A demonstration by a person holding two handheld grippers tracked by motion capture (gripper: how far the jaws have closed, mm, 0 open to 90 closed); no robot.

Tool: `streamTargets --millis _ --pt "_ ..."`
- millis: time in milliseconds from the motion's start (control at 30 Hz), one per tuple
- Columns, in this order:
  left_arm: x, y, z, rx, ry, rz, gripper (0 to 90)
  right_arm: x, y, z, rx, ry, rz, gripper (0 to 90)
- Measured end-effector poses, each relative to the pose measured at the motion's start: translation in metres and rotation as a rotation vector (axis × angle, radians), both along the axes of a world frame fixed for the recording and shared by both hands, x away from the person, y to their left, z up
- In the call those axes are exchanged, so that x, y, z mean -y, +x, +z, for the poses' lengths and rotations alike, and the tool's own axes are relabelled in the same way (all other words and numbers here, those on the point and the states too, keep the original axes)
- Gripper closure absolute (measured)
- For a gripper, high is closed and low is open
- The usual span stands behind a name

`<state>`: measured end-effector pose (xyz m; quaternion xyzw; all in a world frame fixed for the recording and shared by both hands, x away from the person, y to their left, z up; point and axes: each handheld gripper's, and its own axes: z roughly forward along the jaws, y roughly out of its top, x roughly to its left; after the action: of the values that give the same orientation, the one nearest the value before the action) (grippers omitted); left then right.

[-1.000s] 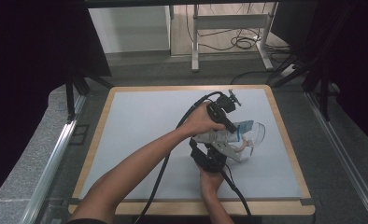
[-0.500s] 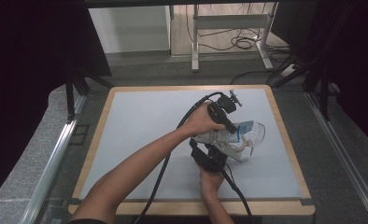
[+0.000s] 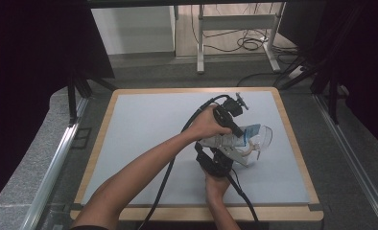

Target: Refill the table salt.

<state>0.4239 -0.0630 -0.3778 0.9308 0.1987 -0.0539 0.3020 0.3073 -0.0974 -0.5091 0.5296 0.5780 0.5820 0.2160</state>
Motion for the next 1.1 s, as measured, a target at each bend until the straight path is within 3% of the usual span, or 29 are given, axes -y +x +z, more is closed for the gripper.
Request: streamTargets --millis 267,1100 --pt "-0.0017 -0.0013 0.0032 0.016 0.000 -0.006 90.0 -0.0010 -0.0013 0.0006 0.002 0.006 -0.002 45.3" --pt "-0.0011 -0.0014 0.0025 0.016 0.013 -0.001 90.0 -0.0040 -0.0072 0.0009 0.023 -0.007 -0.013 47.9"
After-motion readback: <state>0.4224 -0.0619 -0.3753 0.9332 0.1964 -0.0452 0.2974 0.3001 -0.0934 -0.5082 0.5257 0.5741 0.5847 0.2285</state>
